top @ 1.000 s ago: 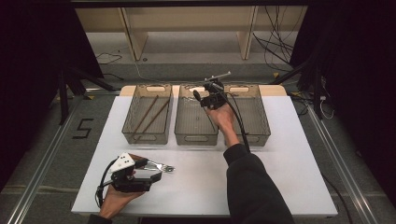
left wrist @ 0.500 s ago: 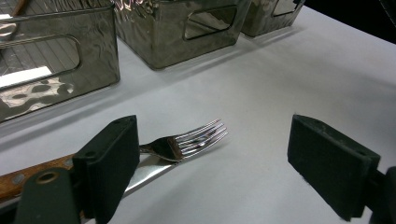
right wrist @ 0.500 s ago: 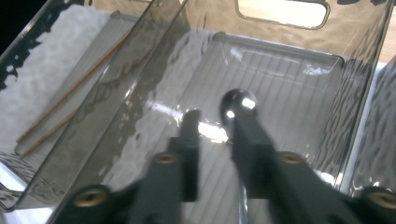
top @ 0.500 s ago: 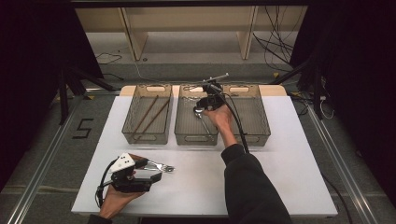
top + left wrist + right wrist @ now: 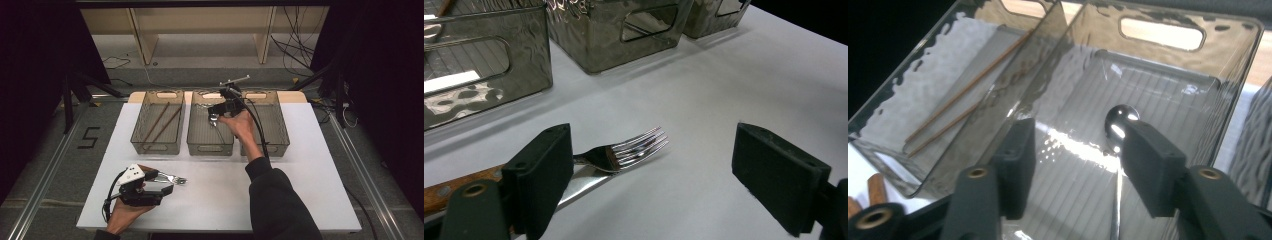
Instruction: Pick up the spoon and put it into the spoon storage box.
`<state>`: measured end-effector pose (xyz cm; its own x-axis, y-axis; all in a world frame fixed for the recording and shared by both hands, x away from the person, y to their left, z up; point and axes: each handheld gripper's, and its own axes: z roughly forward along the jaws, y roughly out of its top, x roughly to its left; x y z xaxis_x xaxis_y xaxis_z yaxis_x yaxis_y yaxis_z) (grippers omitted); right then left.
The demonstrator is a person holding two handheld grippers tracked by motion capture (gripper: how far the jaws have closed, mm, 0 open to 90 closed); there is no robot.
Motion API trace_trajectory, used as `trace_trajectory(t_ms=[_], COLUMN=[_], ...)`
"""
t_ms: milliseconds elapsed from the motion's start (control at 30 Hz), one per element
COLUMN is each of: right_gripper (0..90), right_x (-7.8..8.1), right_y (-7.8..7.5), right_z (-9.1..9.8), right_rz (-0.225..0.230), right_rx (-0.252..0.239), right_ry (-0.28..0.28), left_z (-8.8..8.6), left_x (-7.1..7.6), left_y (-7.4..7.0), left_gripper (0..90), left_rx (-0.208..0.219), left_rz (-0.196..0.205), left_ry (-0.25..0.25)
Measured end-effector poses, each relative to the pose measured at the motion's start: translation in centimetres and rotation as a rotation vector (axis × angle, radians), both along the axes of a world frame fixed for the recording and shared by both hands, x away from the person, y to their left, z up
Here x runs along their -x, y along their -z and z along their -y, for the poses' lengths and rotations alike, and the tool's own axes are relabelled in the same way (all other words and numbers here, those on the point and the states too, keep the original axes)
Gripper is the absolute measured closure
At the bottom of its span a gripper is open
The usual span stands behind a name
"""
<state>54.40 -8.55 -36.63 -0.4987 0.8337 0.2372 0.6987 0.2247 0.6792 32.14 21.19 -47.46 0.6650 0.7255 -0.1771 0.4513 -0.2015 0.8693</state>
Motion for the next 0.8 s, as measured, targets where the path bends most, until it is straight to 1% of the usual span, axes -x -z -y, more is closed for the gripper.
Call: trace_trajectory(t_ms=[33,133,167,300,333,400,600,733,800], right_gripper=[42.2,40.3,39.6,37.8,37.5,36.8,35.8,35.2,34.8], right_x=[0.3,1.4,1.7,3.3,3.8,4.7,7.5,9.0,9.7], right_y=[-0.2,-0.9,-1.1,-1.5,-1.6,-1.5,-1.0,-0.4,-0.1], right_z=[0.0,0.2,0.3,0.7,0.8,1.0,1.2,1.6,1.8], right_rz=[0.01,0.037,0.04,0.064,0.071,0.078,0.102,0.108,0.113], right_rx=[0.001,-0.012,-0.014,-0.022,-0.025,-0.038,-0.049,-0.061,-0.058], right_ry=[-0.005,-0.04,-0.052,-0.088,-0.097,-0.119,-0.187,-0.215,-0.229], left_z=[0.0,-0.1,-0.1,-0.2,-0.3,-0.6,-2.1,-3.0,-3.5], left_x=[0.0,0.0,0.0,0.0,-0.1,-0.1,-0.4,-0.6,-0.9], left_y=[0.0,0.0,0.0,-0.1,-0.2,-0.3,-0.6,-0.9,-1.2], left_gripper=[16.4,16.4,16.4,16.4,16.3,16.3,16.3,16.3,16.3], left_rx=[0.0,-0.002,-0.003,-0.003,-0.009,-0.007,0.012,-0.006,-0.02], left_rz=[0.0,0.0,0.0,0.001,0.004,0.008,0.011,0.007,-0.001], left_ry=[0.0,-0.004,-0.005,-0.012,-0.014,-0.024,-0.078,-0.097,-0.096])
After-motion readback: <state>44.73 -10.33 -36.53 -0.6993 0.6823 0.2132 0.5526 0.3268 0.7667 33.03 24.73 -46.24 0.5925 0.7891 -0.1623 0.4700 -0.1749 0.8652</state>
